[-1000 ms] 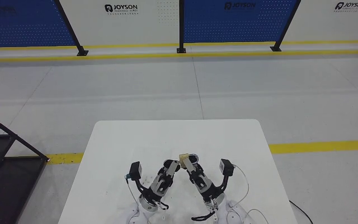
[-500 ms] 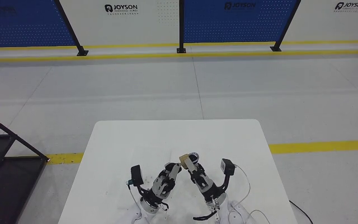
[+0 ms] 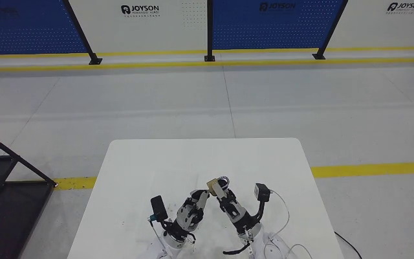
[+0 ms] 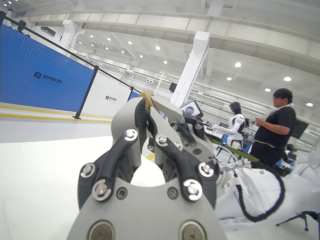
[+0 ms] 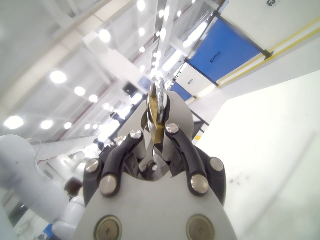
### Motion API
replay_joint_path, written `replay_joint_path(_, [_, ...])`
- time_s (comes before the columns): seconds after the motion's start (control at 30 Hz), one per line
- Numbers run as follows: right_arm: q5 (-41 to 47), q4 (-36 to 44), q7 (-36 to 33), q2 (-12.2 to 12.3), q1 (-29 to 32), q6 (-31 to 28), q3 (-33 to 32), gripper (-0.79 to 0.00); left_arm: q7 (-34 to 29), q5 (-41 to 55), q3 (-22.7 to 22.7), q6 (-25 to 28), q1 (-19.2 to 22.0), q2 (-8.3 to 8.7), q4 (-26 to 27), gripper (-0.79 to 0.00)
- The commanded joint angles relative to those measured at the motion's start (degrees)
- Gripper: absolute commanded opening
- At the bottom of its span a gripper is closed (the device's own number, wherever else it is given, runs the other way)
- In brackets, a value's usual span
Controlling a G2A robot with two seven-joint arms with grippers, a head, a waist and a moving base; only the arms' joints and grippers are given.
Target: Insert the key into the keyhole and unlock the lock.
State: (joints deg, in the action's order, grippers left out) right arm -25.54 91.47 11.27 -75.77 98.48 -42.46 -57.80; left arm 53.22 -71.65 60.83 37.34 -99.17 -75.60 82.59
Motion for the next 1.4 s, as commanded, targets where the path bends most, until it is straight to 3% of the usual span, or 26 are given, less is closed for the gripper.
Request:
replay_joint_path(0.0, [-0.02, 0.22, -0.09, 0.02, 0.11, 0.46, -0.04, -0.785, 0.68, -1.10, 0.02, -1.52, -0.04, 0.05, 0.10, -0.785])
replay_joint_path(0.97, [-5.97, 3.04, 4.40, 0.07, 2.73, 6.07, -0.23, -0.785, 3.92, -10.18, 0.06, -13.65, -0.93, 1.26, 1.48, -0.785])
replay_joint_path(1.0, [-5.95, 3.09, 4.45, 0.08, 2.76, 6.11, -0.23, -0.785, 3.87, -9.96, -0.04, -13.43, -0.92, 1.28, 1.47, -0.770])
replay_joint_path(1.1, [-6.17, 3.16, 4.70, 0.09, 2.82, 6.13, -0.25, -0.785, 3.16, -8.26, -0.45, -11.06, -0.85, 1.37, 1.23, -0.588])
replay_joint_path(1.37, [-6.05, 3.30, 4.52, 0.31, 2.97, 4.74, -0.84, -0.785, -1.03, -0.54, 0.84, -0.77, -1.54, 2.21, 2.66, -0.505])
